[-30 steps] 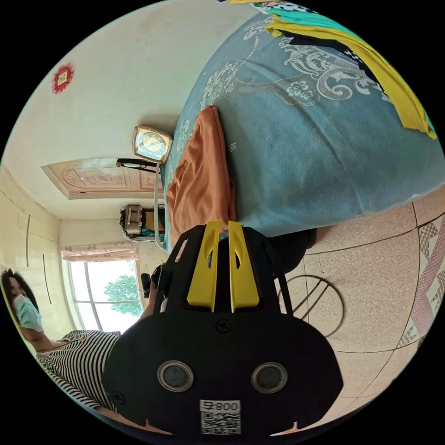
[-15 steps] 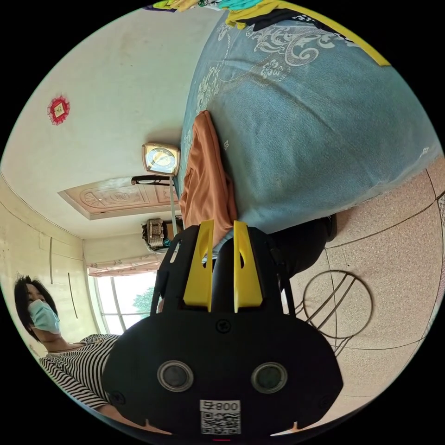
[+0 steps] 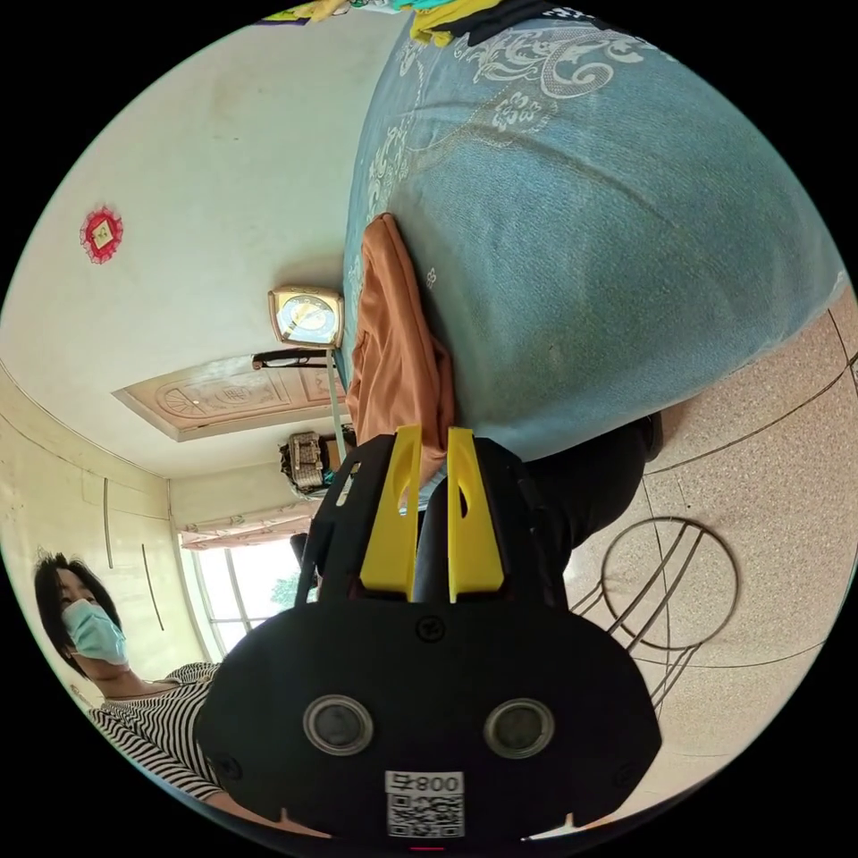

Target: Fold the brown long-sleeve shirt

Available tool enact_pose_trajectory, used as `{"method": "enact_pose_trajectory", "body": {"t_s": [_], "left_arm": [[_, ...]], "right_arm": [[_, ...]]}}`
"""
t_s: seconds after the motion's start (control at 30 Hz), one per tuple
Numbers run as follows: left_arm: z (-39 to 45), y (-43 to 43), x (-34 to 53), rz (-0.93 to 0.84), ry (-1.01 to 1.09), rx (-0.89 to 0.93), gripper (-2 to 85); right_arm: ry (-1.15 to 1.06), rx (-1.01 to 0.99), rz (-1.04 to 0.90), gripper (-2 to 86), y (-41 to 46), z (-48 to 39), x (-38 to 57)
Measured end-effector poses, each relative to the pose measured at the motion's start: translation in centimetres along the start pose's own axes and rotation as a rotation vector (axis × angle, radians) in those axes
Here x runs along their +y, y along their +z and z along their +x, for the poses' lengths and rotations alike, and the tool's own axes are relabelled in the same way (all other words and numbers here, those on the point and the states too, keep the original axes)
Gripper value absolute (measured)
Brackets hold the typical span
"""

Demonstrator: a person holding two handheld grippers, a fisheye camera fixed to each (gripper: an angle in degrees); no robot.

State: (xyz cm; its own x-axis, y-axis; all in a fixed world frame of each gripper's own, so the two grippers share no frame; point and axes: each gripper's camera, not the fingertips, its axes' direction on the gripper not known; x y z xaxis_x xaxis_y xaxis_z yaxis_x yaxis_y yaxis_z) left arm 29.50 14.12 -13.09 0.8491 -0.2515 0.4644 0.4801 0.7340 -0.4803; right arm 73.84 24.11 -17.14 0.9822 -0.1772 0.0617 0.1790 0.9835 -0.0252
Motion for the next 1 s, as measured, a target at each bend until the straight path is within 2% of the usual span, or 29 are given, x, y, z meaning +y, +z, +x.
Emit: {"method": "enact_pose_trajectory", "body": {"t_s": [0.1,0.17,0.27,0.4,0.47,0.6,0.67,0.77,0.9,1.0], "left_arm": [[2.7,5.1,-1.7,-0.066,0.082,-0.103,2.6],[4.0,9.6,-2.3,-0.157,0.14,-0.234,1.4],[4.9,13.4,-2.0,-0.241,0.186,-0.312,1.1],[6.3,14.2,-1.0,-0.227,0.218,-0.317,1.6],[8.7,13.2,0.6,-0.101,0.291,-0.247,2.8],[13.9,15.7,2.2,-0.114,0.486,-0.126,7.5],[17.2,18.7,2.9,-0.134,0.625,-0.173,8.9],[19.9,22.6,3.1,-0.162,0.727,-0.26,9.1],[21.2,26.3,3.0,-0.18,0.765,-0.391,6.1],[20.8,27.2,2.6,-0.177,0.735,-0.35,3.2]], "right_arm": [[-0.017,-0.01,0.016,3.9,0.0,-0.6,0.3],[-0.056,-0.02,0.027,3.2,0.0,-1.9,0.6],[-0.139,-0.054,0.028,2.8,0.3,-4.7,0.6],[-0.24,-0.056,0.007,2.6,1.5,-8.4,0.2],[-0.295,-0.066,-0.006,2.5,2.4,-10.5,-0.1],[-0.351,-0.051,-0.039,2.4,3.9,-13.1,-0.4],[-0.388,-0.034,-0.057,2.4,4.9,-14.7,-0.5],[-0.422,-0.002,-0.077,2.5,5.8,-16.1,-0.7],[-0.435,0.02,-0.102,2.5,6.6,-17.0,-1.2],[-0.447,0.036,-0.123,2.3,7.1,-17.8,-2.1]]}}
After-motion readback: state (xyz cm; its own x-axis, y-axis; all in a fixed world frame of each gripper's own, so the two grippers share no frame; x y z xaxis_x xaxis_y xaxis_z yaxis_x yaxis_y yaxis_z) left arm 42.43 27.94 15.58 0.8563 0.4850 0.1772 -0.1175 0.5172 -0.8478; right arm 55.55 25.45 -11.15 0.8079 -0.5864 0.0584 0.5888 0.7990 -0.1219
